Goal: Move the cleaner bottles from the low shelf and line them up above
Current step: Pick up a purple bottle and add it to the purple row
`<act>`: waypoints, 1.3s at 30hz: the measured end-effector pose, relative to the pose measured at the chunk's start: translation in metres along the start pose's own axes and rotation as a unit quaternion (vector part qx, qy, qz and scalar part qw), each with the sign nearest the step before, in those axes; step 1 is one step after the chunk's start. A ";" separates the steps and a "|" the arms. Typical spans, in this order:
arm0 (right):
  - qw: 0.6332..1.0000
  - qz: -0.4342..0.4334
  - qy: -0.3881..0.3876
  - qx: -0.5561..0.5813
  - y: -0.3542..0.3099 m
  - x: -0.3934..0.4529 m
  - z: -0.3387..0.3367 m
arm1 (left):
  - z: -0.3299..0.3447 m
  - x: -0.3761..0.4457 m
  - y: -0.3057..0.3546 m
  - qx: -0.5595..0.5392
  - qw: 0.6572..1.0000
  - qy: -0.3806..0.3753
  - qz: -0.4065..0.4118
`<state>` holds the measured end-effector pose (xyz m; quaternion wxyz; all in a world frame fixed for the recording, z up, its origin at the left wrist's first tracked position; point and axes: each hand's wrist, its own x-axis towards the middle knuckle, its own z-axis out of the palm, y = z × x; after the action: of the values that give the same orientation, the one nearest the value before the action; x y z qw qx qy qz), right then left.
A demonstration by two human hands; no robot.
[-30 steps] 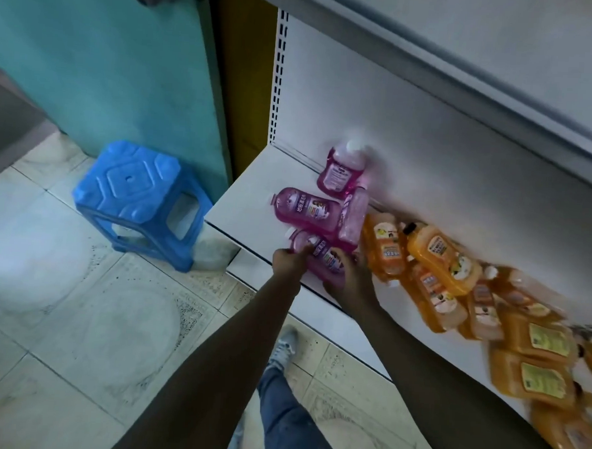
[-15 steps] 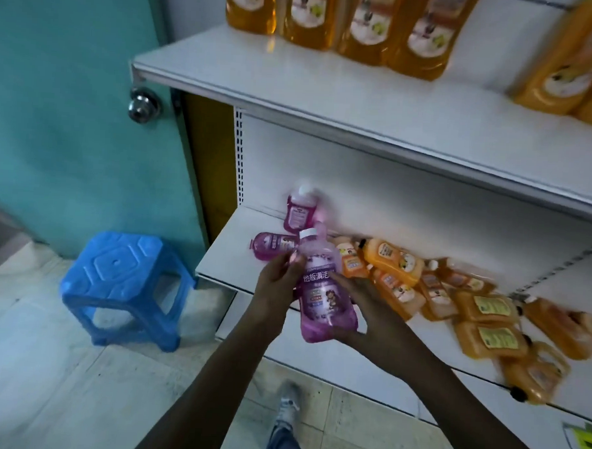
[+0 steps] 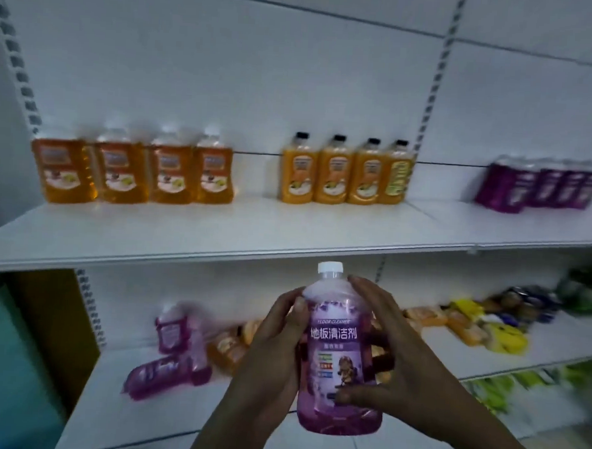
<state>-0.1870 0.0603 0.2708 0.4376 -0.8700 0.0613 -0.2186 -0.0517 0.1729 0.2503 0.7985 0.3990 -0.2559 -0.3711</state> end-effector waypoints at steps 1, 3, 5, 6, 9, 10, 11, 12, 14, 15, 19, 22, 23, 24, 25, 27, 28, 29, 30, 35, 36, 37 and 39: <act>1.000 0.001 0.018 -0.005 -0.004 -0.005 -0.015 | 0.017 0.004 0.001 0.001 1.000 -0.016 -0.005; 0.998 0.005 0.062 -0.005 -0.009 -0.018 -0.046 | 0.053 0.016 -0.001 0.008 0.999 -0.050 -0.014; 0.994 0.012 0.106 0.009 -0.010 -0.033 -0.077 | 0.088 0.026 -0.004 0.008 0.996 -0.090 -0.025; 0.992 0.016 0.126 0.012 -0.010 -0.041 -0.093 | 0.107 0.031 -0.007 0.008 0.993 -0.112 -0.032; 0.985 0.031 0.171 -0.001 -0.007 -0.067 -0.142 | 0.164 0.044 -0.022 0.031 0.983 -0.172 -0.050; 0.982 0.035 0.185 -0.010 -0.004 -0.078 -0.161 | 0.185 0.049 -0.030 0.044 0.979 -0.193 -0.051; 0.979 0.034 0.198 -0.020 -0.001 -0.087 -0.179 | 0.205 0.054 -0.038 0.055 0.974 -0.213 -0.050; 0.977 0.027 0.210 -0.030 0.004 -0.097 -0.198 | 0.225 0.059 -0.049 0.068 0.969 -0.231 -0.048; 0.972 0.022 0.231 -0.048 0.014 -0.112 -0.234 | 0.257 0.072 -0.071 0.095 0.960 -0.261 -0.023; 0.968 0.023 0.242 -0.058 0.020 -0.119 -0.255 | 0.274 0.079 -0.085 0.114 0.956 -0.271 0.002; 0.960 0.015 0.271 -0.061 0.050 -0.142 -0.339 | 0.329 0.107 -0.142 0.193 0.903 -0.372 0.091; 0.956 0.004 0.291 -0.029 0.076 -0.152 -0.396 | 0.370 0.123 -0.183 0.283 0.860 -0.408 0.118; 0.955 0.001 0.296 -0.024 0.085 -0.153 -0.412 | 0.383 0.129 -0.194 0.307 0.858 -0.389 0.133; 0.955 0.000 0.296 -0.027 0.093 -0.152 -0.424 | 0.394 0.135 -0.203 0.313 0.864 -0.366 0.144; 0.956 0.001 0.293 -0.033 0.103 -0.151 -0.437 | 0.405 0.143 -0.214 0.308 0.872 -0.348 0.151; 0.958 0.006 0.284 -0.045 0.120 -0.148 -0.458 | 0.422 0.159 -0.232 0.296 0.885 -0.327 0.152; 0.959 0.010 0.278 -0.057 0.130 -0.146 -0.468 | 0.428 0.168 -0.241 0.296 0.887 -0.320 0.149; 0.960 0.015 0.269 -0.081 0.138 -0.143 -0.476 | 0.433 0.176 -0.248 0.300 0.889 -0.313 0.149; 0.958 0.019 0.260 -0.117 0.148 -0.140 -0.486 | 0.438 0.187 -0.257 0.308 0.889 -0.304 0.150; 0.943 0.038 0.229 -0.239 0.203 -0.105 -0.540 | 0.466 0.257 -0.296 0.342 0.890 -0.261 0.150; 0.942 0.038 0.232 -0.241 0.217 -0.093 -0.552 | 0.472 0.277 -0.304 0.352 0.887 -0.255 0.155; 0.941 0.034 0.237 -0.241 0.232 -0.081 -0.563 | 0.476 0.297 -0.312 0.368 0.880 -0.250 0.164; 0.936 0.027 0.255 -0.243 0.262 -0.059 -0.583 | 0.485 0.337 -0.324 0.407 0.864 -0.241 0.173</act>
<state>-0.4705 -0.5104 0.3490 0.1882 -0.8631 0.2454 -0.3993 -0.3197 -0.4445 0.2873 0.5295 0.5362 -0.6336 -0.1748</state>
